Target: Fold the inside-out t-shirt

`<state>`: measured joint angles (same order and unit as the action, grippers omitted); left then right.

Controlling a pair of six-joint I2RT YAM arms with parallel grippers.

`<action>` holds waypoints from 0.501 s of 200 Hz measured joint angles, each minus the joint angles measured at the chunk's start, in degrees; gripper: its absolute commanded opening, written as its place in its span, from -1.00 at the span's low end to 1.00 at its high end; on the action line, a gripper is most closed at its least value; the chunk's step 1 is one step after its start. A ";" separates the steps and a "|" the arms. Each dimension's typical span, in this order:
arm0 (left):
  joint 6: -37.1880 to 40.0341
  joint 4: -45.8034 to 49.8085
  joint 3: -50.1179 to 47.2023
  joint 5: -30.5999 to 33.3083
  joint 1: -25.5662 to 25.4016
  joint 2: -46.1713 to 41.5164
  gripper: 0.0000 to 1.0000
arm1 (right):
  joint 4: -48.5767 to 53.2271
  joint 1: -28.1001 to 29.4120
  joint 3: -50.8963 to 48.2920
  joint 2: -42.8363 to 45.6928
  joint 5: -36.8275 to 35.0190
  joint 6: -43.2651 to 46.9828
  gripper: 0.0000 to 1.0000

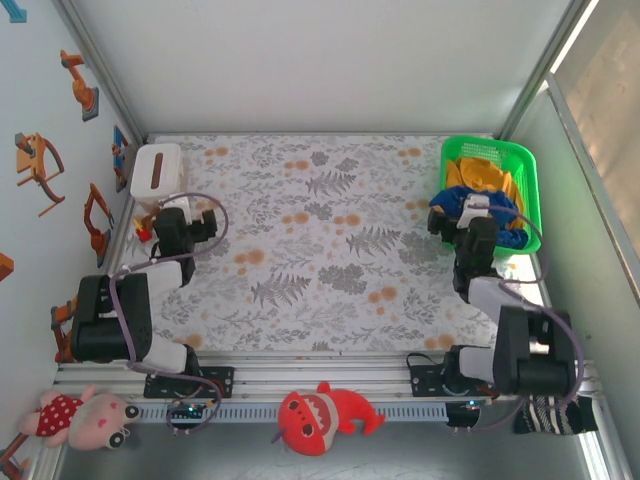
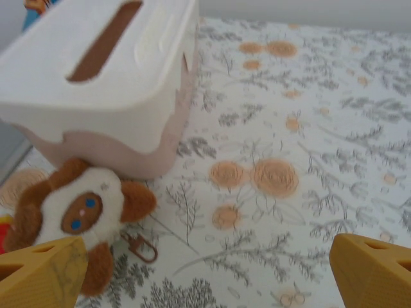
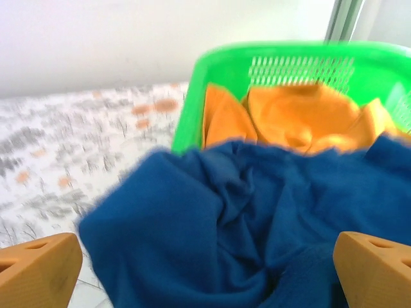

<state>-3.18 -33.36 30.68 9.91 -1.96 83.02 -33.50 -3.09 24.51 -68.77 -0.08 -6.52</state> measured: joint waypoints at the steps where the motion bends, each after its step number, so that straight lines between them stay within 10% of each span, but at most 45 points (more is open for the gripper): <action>1: -0.07 0.31 0.24 0.13 0.00 -0.28 0.93 | 0.79 0.00 0.33 0.76 0.00 -0.20 0.99; 36: -4.22 14.19 8.17 3.39 0.02 -5.44 0.93 | 26.75 0.00 21.92 6.14 -3.89 -11.52 0.99; 100: -17.90 45.27 26.75 -6.49 -2.47 -11.96 0.93 | 64.11 -0.26 53.62 -11.43 -6.27 -19.23 0.87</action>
<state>-21.08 11.90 57.43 3.42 -4.43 71.07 30.61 -3.36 78.13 -80.20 -6.35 -25.76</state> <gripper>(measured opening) 0.964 0.937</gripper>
